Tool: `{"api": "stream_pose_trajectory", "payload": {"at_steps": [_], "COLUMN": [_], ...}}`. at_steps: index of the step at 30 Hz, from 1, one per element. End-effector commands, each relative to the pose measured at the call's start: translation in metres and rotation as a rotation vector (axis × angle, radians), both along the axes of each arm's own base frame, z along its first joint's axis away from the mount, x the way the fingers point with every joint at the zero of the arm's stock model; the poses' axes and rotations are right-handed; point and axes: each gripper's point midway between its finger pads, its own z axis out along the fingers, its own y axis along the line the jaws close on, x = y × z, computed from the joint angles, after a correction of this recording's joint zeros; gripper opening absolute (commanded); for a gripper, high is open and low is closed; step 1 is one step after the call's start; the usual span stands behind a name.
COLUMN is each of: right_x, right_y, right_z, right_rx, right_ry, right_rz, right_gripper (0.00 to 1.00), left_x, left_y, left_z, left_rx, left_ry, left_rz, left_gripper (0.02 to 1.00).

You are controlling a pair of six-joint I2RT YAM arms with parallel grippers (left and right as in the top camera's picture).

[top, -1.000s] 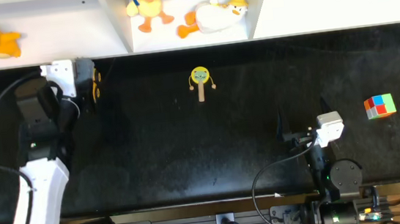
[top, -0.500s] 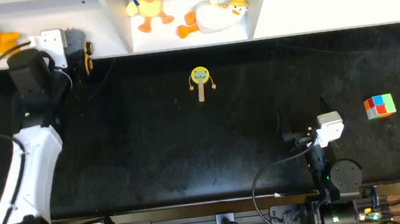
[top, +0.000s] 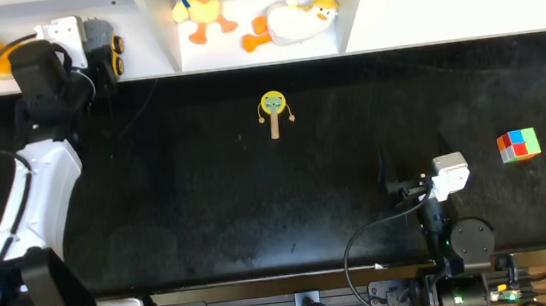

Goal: Store Toys

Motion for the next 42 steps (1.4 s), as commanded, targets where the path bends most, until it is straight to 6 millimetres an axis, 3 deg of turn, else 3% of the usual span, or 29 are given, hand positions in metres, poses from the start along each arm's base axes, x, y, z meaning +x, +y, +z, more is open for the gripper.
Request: {"api": "stream_pose_trajectory", "payload": {"at_steps": [1,18,20,25,27,28,30,38,42], "right_x": [0.000,0.000,0.000,0.000,0.000,0.000,0.000,0.000,0.000], "right_y": [-0.001,-0.001,-0.001,-0.001,-0.001,-0.001,-0.001,-0.001,-0.001], "right_z": [-0.004,-0.004,-0.004,-0.004,-0.004,-0.004,-0.004,-0.004,-0.004], "right_rx": [0.008,0.008,0.008,0.008,0.008,0.008,0.008,0.008,0.008], "right_ry": [0.003,0.003,0.003,0.003,0.003,0.003,0.003,0.003,0.003], "right_rz": [-0.006,-0.006,-0.006,-0.006,-0.006,-0.006,-0.006,-0.006,-0.006], "right_gripper": [0.996,0.996,0.996,0.996,0.996,0.996,0.996,0.993,0.996], "left_x": [0.020,0.030,0.029,0.028,0.028,0.027,0.026,0.001,-0.038], "left_y": [0.003,0.004,0.004,0.004,0.003,0.003,0.003,0.003,0.003], "left_z": [0.013,0.002,0.001,-0.001,-0.002,-0.003,-0.005,-0.005,-0.015], "left_rx": [-0.022,-0.026,-0.026,-0.027,-0.028,-0.028,-0.029,-0.012,0.007], "left_ry": [-0.040,-0.031,-0.029,-0.019,-0.014,-0.009,-0.001,0.037,0.040], "left_rz": [0.020,0.021,0.021,0.021,0.020,0.020,0.019,0.036,0.060], "left_gripper": [0.145,0.161,0.215,0.542,0.702,0.864,0.998,0.998,0.998]}}
